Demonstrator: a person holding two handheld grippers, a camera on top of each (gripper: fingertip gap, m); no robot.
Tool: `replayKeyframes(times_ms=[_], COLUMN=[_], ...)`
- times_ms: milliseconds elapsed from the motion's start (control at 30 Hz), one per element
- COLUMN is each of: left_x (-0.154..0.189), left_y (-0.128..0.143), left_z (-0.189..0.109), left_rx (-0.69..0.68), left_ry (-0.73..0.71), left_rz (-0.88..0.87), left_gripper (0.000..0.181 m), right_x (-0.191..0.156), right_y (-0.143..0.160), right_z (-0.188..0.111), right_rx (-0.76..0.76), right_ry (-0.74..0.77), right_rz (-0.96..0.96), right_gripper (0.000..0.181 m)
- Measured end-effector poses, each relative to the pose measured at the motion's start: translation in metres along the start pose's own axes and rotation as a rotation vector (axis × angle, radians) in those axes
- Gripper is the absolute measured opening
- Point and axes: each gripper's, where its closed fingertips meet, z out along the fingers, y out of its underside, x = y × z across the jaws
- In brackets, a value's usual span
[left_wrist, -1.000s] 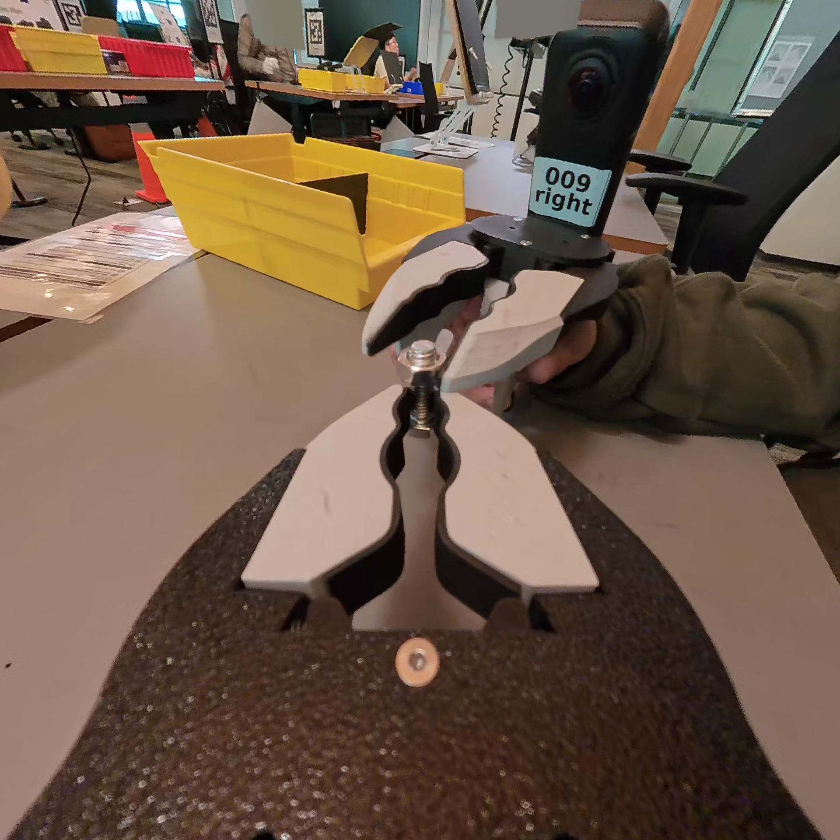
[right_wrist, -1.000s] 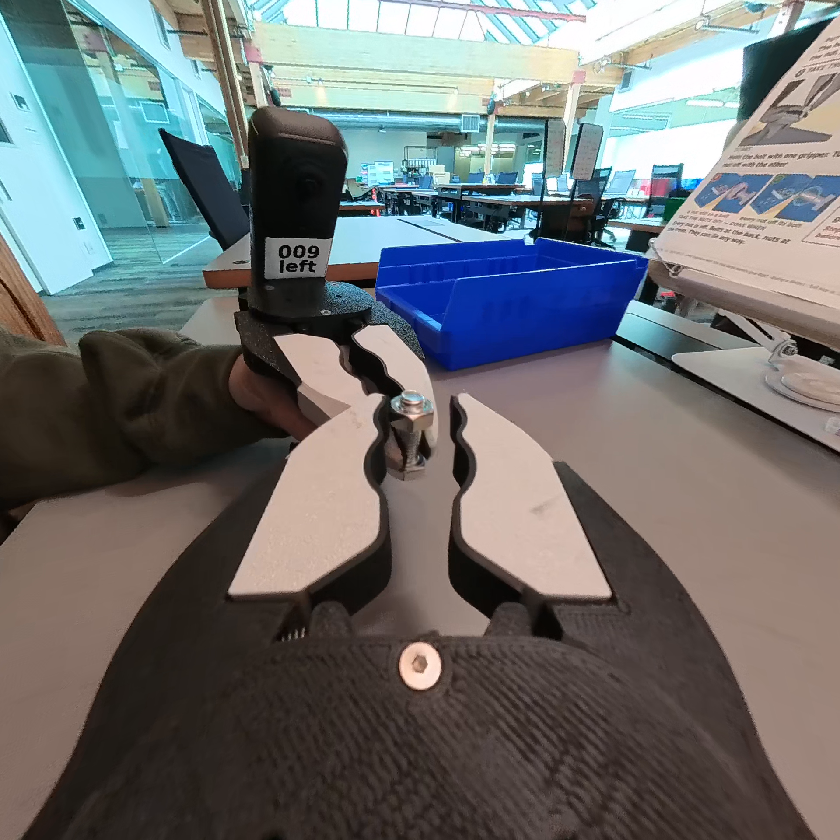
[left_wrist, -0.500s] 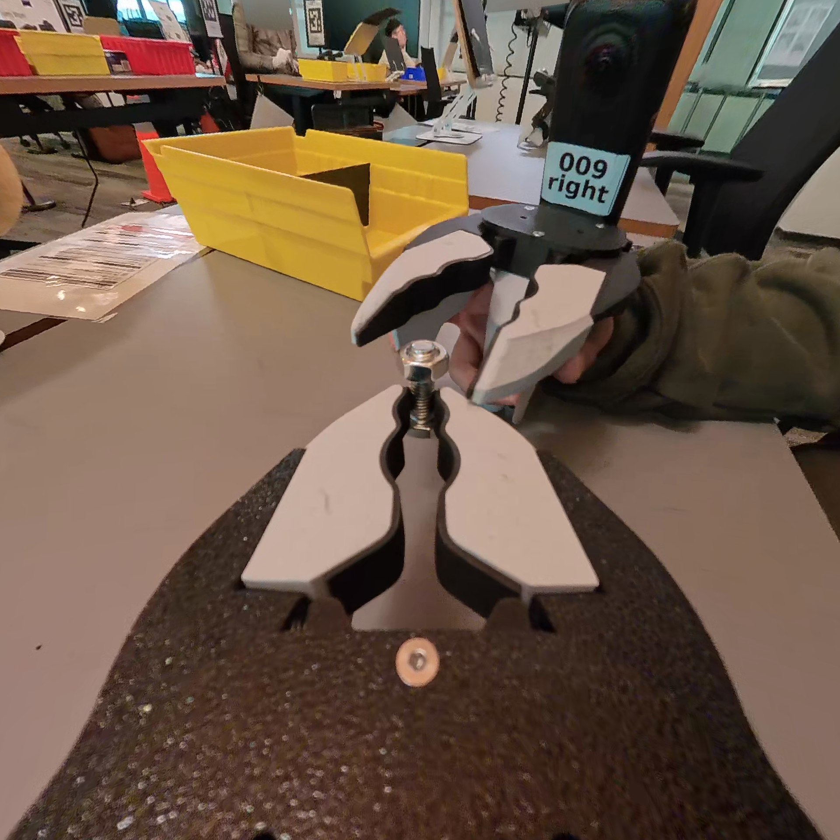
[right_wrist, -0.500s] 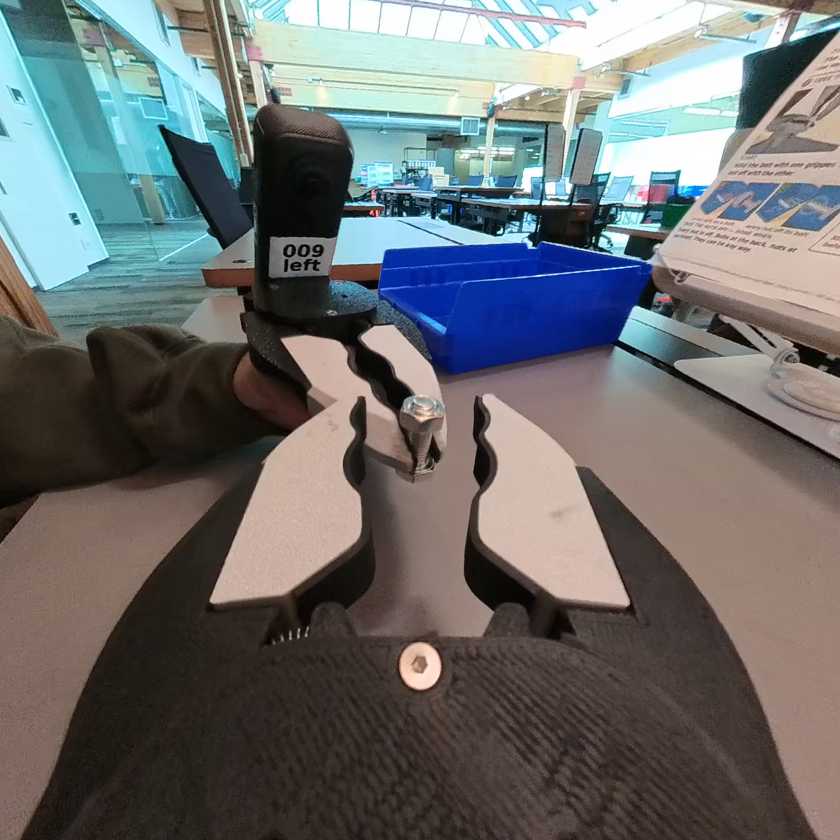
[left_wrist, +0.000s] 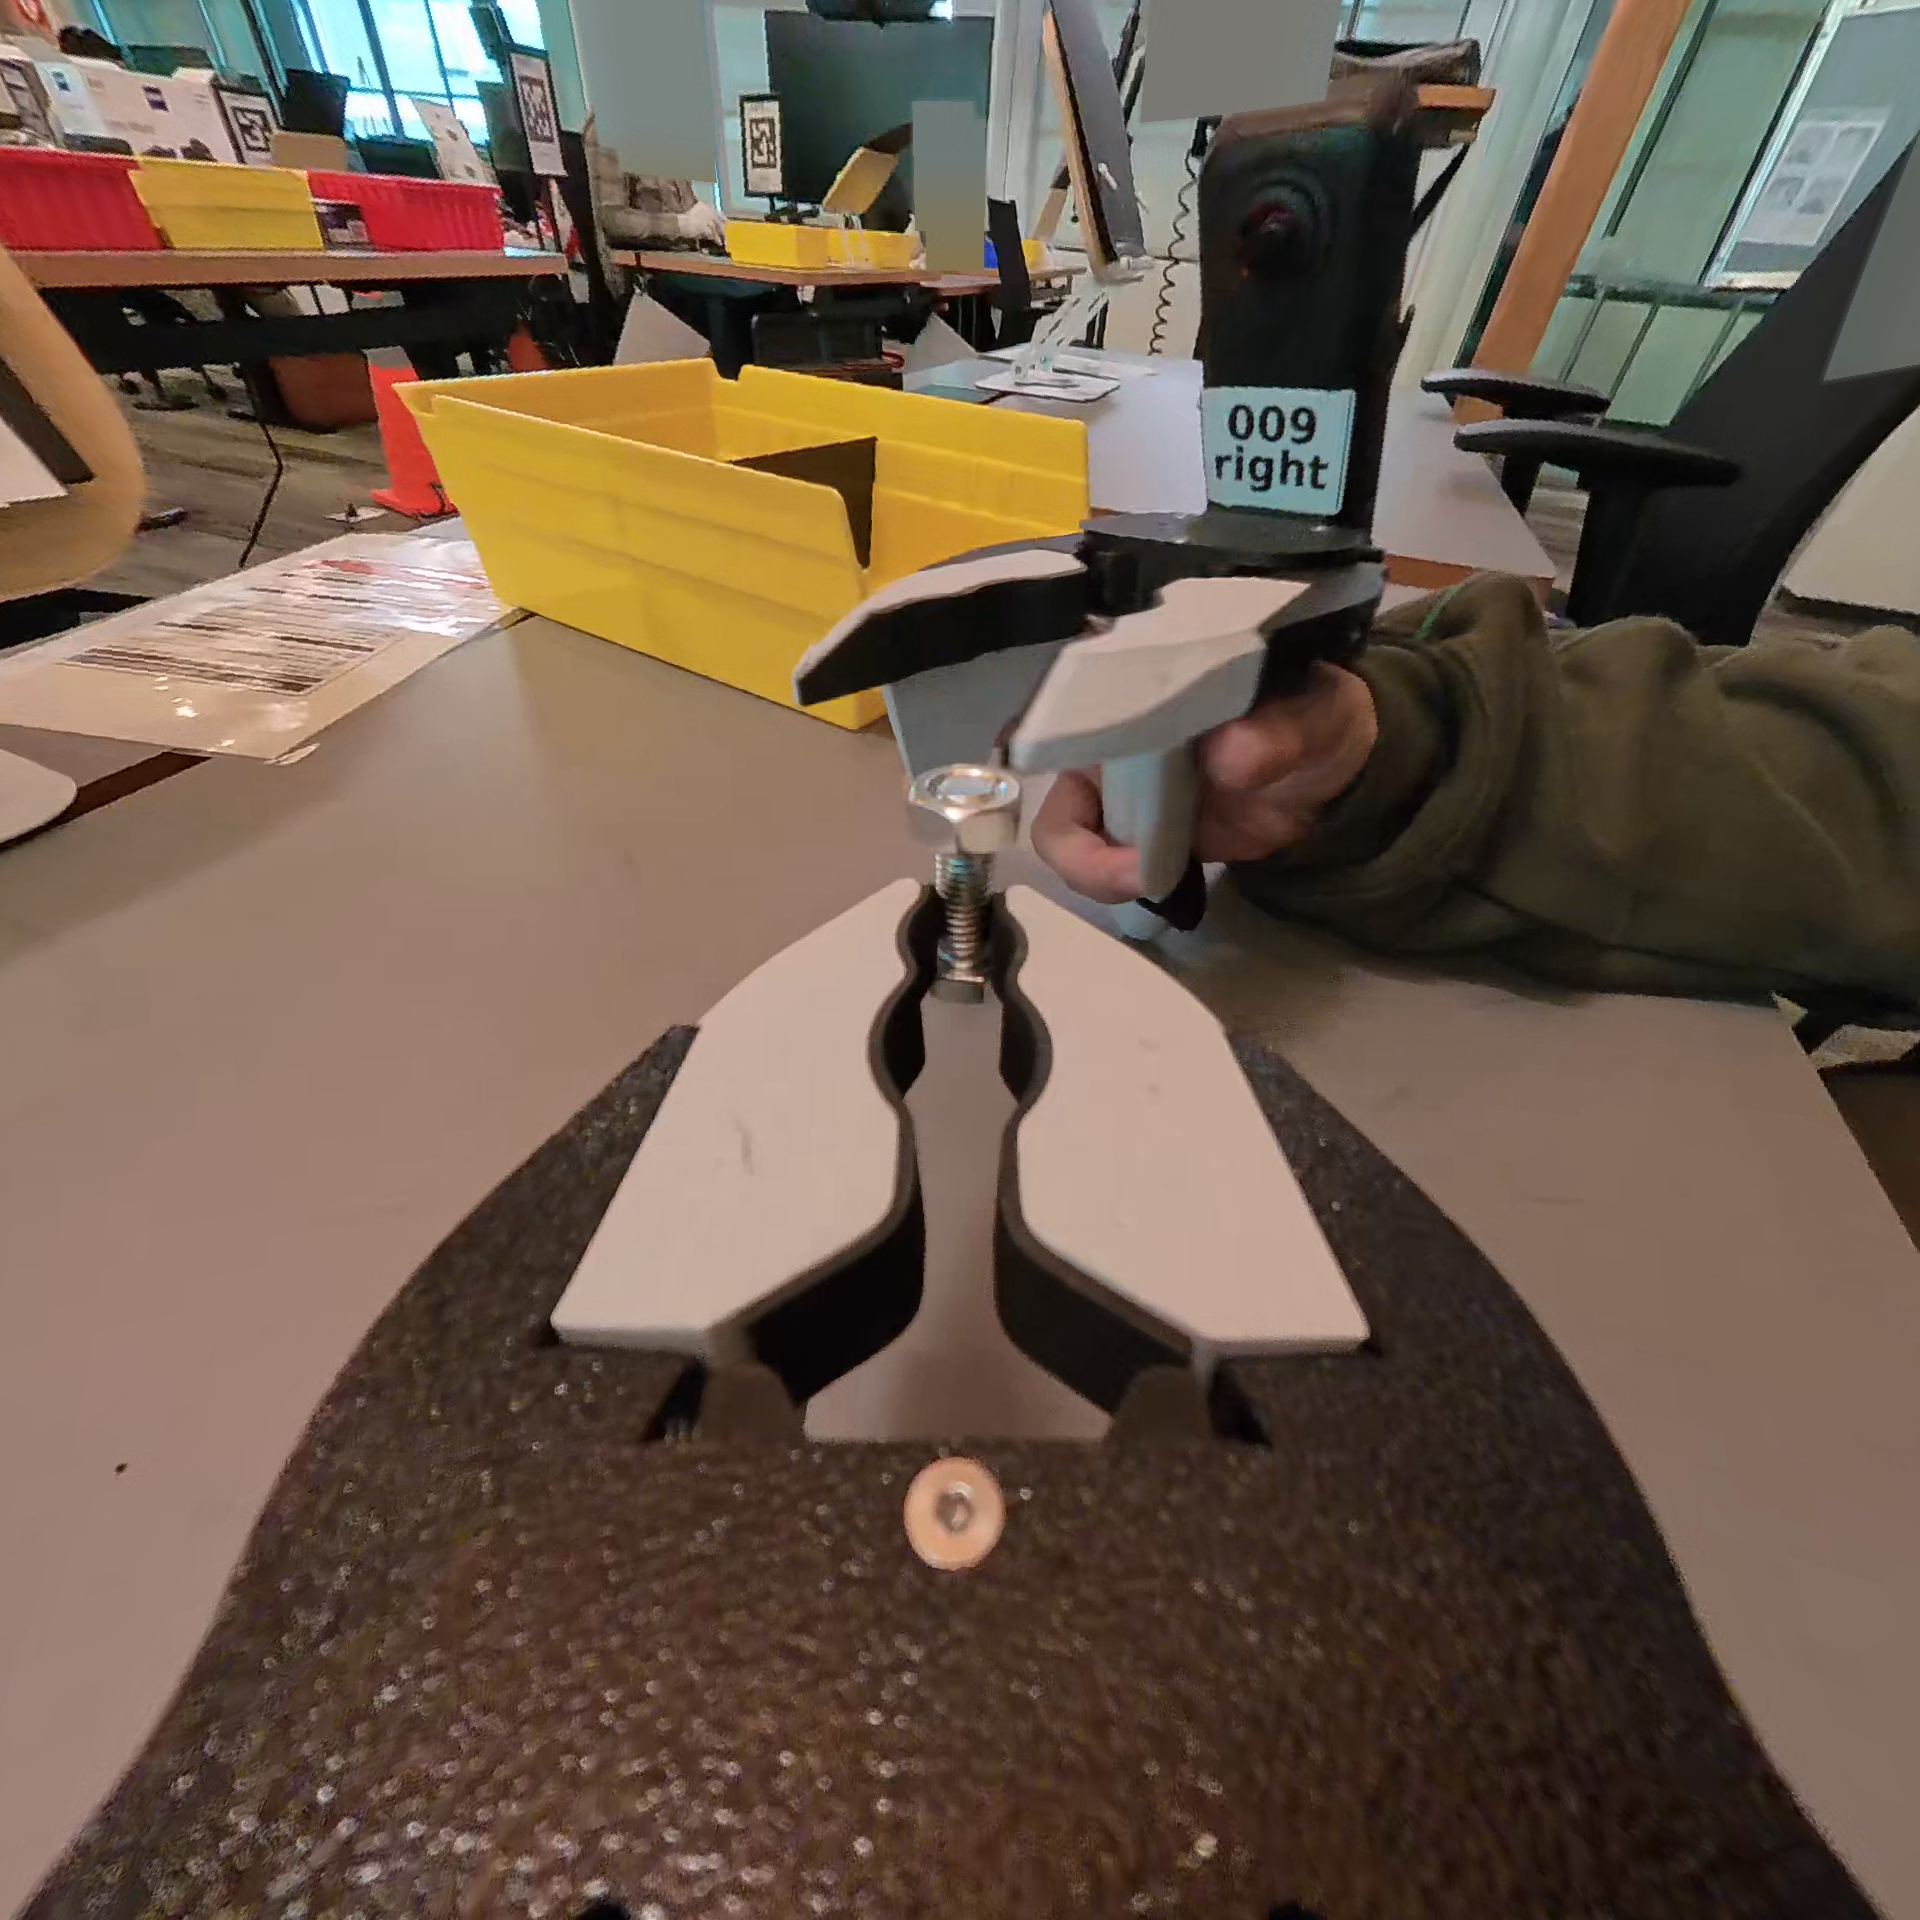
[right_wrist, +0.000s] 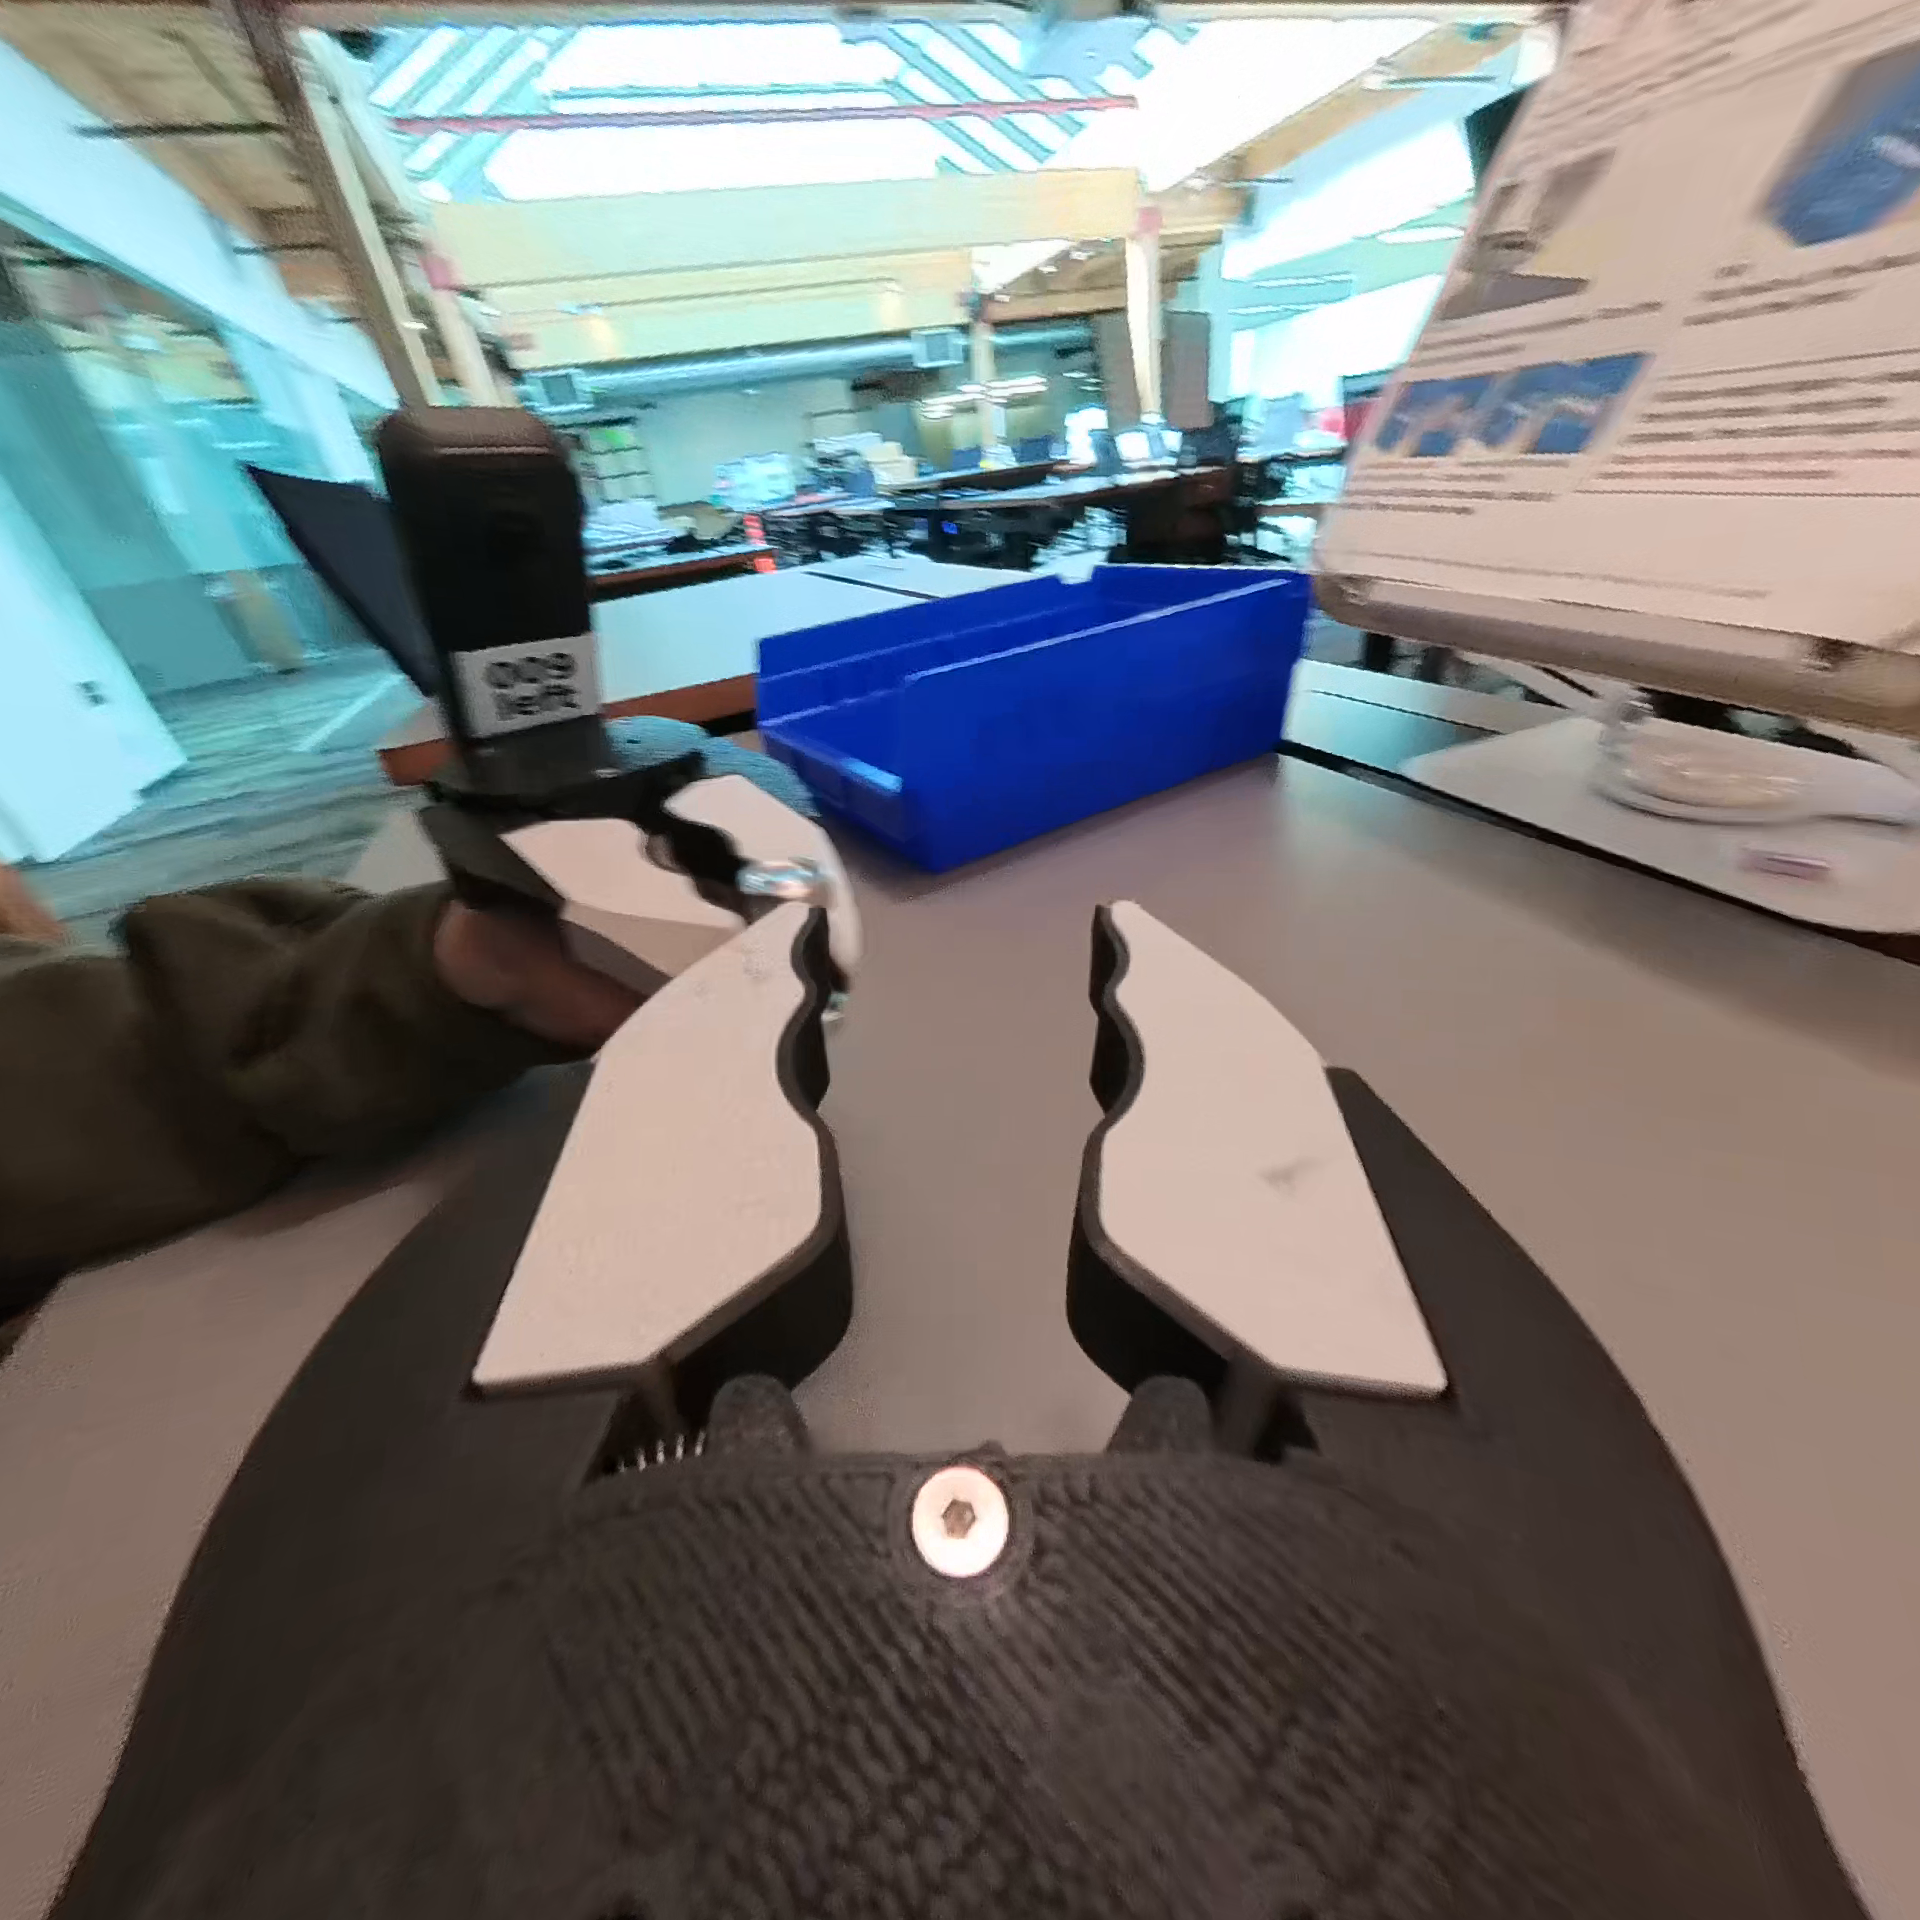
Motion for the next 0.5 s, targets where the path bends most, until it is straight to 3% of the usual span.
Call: replayKeyframes(times_ms=[167, 333, 400, 433, 500], left_x=[0.003, -0.003, -0.005, -0.006, -0.005], left_y=[0.003, -0.005, -0.007, -0.006, -0.005], left_z=[0.003, -0.003, -0.006, -0.005, -0.003], left_rx=[-0.024, 0.039, 0.062, 0.052, 0.041], left_ry=[0.002, -0.016, -0.03, -0.038, -0.046], left_rz=[0.029, 0.001, 0.006, 0.013, 0.034], left_gripper=[0.009, 0.009, 0.009, 0.009, 0.009], right_x=[-0.03, -0.01, 0.012, 0.017, 0.006], right_y=[0.006, 0.004, 0.001, -0.001, -0.006], right_z=[0.015, 0.01, 0.001, -0.002, -0.003], right_rx=[-0.03, -0.015, 0.011, 0.02, 0.027], right_ry=[-0.071, -0.002, 0.101, 0.114, 0.024], right_rz=[-0.078, 0.004, 0.033, 0.048, 0.066], right_gripper=[0.05, 0.051, 0.031, 0.042, 0.049])
